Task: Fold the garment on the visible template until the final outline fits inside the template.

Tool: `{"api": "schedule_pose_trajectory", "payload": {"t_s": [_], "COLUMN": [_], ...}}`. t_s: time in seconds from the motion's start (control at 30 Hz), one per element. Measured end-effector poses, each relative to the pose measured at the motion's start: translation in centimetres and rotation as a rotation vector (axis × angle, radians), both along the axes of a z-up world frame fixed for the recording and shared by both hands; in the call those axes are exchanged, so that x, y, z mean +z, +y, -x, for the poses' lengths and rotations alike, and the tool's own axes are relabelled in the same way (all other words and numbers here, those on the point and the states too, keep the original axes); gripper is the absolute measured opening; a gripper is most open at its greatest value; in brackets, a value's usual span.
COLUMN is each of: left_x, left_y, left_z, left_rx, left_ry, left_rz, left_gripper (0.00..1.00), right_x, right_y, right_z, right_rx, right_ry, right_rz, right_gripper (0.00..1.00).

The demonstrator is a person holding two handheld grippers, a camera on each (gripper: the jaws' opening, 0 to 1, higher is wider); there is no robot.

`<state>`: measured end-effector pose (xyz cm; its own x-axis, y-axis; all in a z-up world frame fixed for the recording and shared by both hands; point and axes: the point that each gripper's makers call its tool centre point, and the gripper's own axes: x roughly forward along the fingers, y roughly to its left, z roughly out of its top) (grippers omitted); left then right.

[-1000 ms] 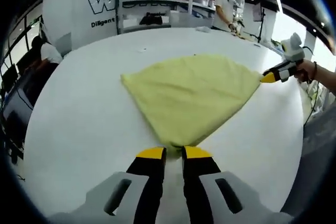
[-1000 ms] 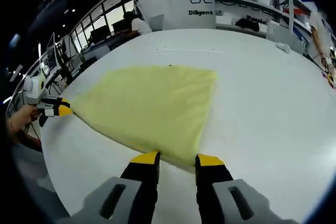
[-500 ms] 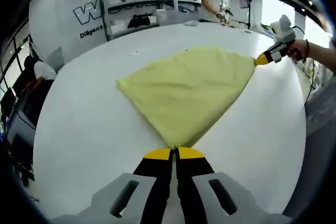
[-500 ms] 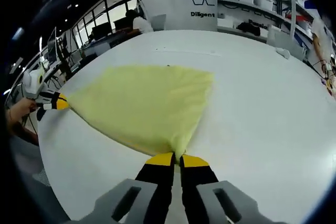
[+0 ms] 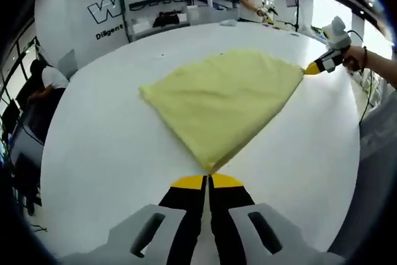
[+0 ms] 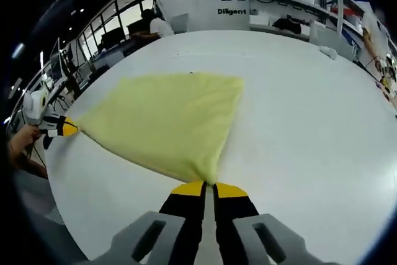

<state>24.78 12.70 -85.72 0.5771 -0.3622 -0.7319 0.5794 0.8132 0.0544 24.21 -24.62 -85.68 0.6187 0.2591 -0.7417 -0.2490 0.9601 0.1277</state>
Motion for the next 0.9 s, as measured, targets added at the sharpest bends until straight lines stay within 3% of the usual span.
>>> {"api": "schedule_pose_trajectory", "payload": {"t_s": [0.13, 0.23, 0.37, 0.43, 0.53, 0.8, 0.9], "left_x": [0.5, 1.6, 2.7, 3.9, 4.6, 3.5, 2.1], "left_y": [0.7, 0.8, 0.8, 0.3, -0.2, -2.4, -2.3], "left_z": [0.2, -0.1, -0.4, -1.2, -2.2, -3.1, -3.5], "left_rx": [0.055, 0.099, 0.134, 0.182, 0.225, 0.266, 0.31], "left_ry": [0.028, 0.021, 0.018, 0.004, -0.009, 0.025, 0.066], "left_rz": [0.035, 0.074, 0.107, 0.175, 0.224, 0.254, 0.249], "left_gripper": [0.21, 0.27, 0.3, 0.29, 0.3, 0.39, 0.41], "right_x": [0.8, 1.6, 2.3, 2.5, 2.3, 1.5, 1.1], "right_y": [0.0, 0.3, 0.8, 1.0, 1.3, 1.4, 1.2], "right_z": [0.0, -0.2, -0.4, -0.9, -1.5, -2.2, -2.3], "right_rx": [-0.017, -0.02, -0.024, -0.024, -0.041, -0.07, -0.084], "right_ry": [-0.017, -0.03, -0.048, -0.058, -0.047, -0.02, -0.006], "right_rz": [-0.025, -0.04, -0.045, -0.045, -0.057, -0.058, -0.055], "right_gripper": [0.02, 0.11, 0.26, 0.27, 0.27, 0.26, 0.25]}}
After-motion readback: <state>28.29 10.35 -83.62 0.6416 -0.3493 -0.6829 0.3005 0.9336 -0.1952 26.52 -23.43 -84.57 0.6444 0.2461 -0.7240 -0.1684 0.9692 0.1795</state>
